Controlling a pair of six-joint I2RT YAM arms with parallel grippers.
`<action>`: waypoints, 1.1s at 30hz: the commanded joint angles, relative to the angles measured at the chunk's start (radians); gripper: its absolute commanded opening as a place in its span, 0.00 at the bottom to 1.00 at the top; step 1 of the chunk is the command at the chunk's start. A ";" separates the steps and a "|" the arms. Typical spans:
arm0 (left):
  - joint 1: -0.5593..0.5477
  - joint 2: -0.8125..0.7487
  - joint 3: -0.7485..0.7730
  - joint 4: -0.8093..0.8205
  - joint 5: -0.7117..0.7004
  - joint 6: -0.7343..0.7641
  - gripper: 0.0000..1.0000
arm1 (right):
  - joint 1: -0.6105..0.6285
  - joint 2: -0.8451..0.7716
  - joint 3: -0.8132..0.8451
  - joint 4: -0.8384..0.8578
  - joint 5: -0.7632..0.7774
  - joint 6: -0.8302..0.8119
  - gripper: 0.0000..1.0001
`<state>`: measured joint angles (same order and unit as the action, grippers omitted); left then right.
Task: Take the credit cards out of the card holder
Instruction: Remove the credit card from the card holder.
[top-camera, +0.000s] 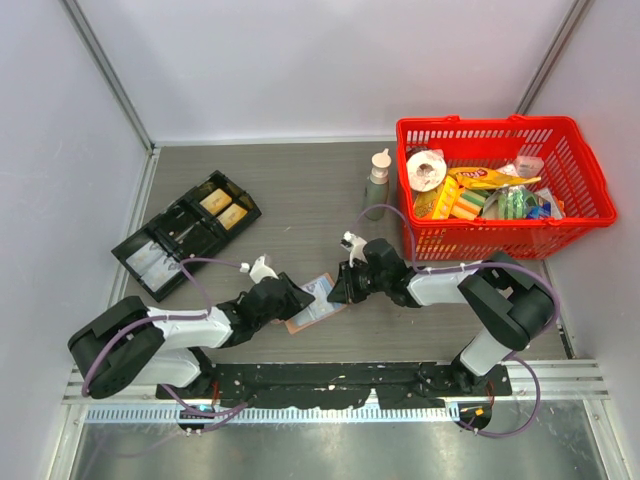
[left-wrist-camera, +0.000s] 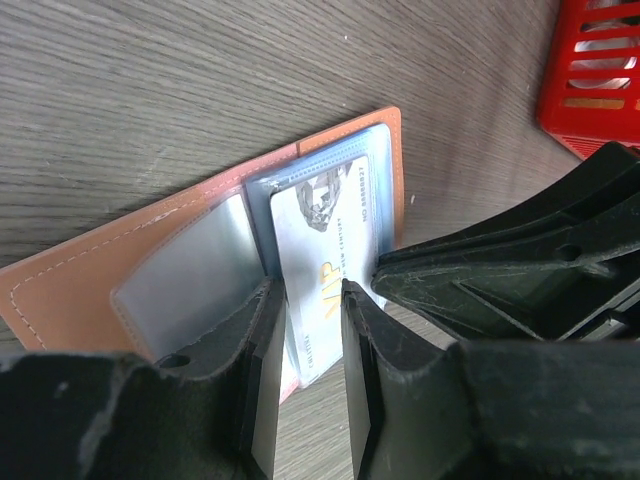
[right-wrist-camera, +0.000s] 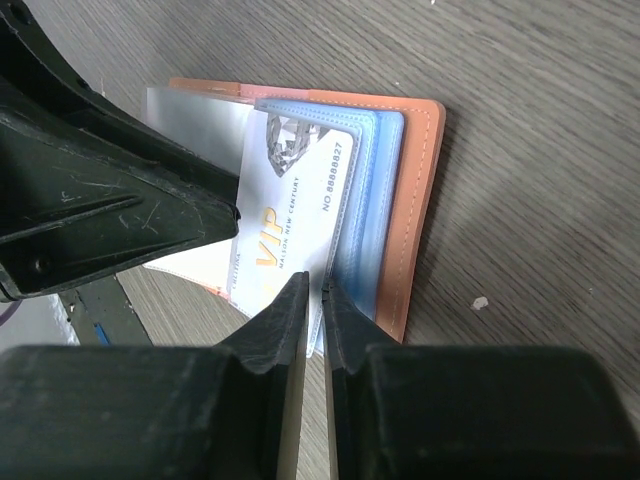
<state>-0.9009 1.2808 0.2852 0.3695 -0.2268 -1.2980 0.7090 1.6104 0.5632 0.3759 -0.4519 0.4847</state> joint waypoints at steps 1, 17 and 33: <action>-0.001 -0.001 -0.007 0.140 0.027 -0.021 0.31 | -0.016 0.016 -0.017 0.017 0.009 0.028 0.16; -0.001 0.046 0.046 -0.052 0.035 -0.023 0.42 | -0.026 0.034 -0.025 0.027 0.001 0.037 0.13; 0.000 -0.153 -0.075 0.215 0.006 -0.027 0.00 | -0.046 0.089 -0.039 0.026 0.022 0.066 0.10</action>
<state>-0.8967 1.2041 0.2207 0.4374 -0.2123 -1.3296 0.6811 1.6512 0.5503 0.4473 -0.4957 0.5304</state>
